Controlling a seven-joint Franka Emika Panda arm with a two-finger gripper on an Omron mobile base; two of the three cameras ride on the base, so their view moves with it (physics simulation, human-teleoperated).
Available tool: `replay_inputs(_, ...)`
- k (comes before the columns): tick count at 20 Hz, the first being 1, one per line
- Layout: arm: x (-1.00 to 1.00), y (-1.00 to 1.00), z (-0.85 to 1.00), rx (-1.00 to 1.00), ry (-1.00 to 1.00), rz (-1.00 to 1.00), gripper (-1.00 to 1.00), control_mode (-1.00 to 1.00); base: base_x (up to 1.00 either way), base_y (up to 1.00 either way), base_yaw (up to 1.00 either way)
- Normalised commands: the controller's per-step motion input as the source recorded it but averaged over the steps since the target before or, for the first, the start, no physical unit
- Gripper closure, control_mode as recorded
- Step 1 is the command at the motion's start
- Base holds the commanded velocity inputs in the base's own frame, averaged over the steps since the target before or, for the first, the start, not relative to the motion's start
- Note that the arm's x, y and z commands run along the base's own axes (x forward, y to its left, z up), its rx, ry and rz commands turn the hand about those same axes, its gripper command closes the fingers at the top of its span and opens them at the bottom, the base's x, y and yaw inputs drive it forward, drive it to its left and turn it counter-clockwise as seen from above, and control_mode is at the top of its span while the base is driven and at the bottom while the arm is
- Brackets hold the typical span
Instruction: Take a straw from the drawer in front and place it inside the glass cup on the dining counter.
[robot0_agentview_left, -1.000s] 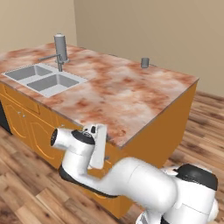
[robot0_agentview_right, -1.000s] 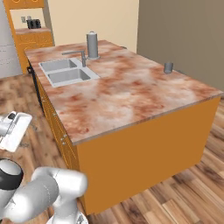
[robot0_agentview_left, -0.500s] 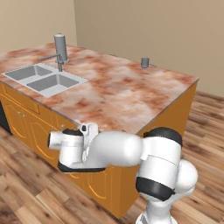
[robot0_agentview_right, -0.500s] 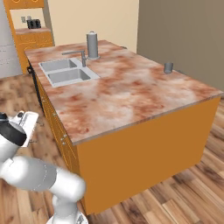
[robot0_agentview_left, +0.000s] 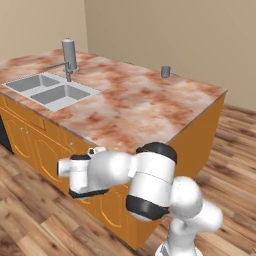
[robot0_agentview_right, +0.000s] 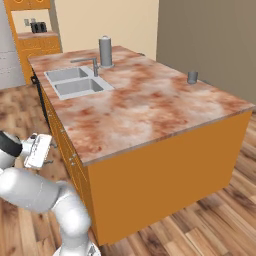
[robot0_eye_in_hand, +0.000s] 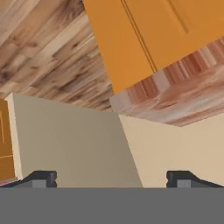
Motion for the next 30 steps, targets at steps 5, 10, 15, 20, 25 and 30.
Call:
replay_inputs(5,0.18,0.11,-0.65,-0.03,0.05,0.05,-1.00,-1.00,0.00,0.00,0.00)
replay_inputs(10,0.36,0.09,-0.51,0.00,0.00,0.00,-1.00,-1.00,0.00,0.00,0.00)
replay_inputs(15,0.51,0.00,-0.41,0.00,0.00,0.00,-1.00,-1.00,0.00,0.00,0.00)
replay_inputs(20,0.36,0.00,-0.28,0.00,0.00,0.03,-1.00,-1.00,0.00,0.00,0.00)
replay_inputs(25,0.16,-0.02,-0.08,0.00,0.00,0.12,-1.00,-1.00,0.00,0.00,0.00)
replay_inputs(30,0.24,-0.17,-0.01,0.00,0.00,0.16,-1.00,-1.00,0.00,0.00,0.00)
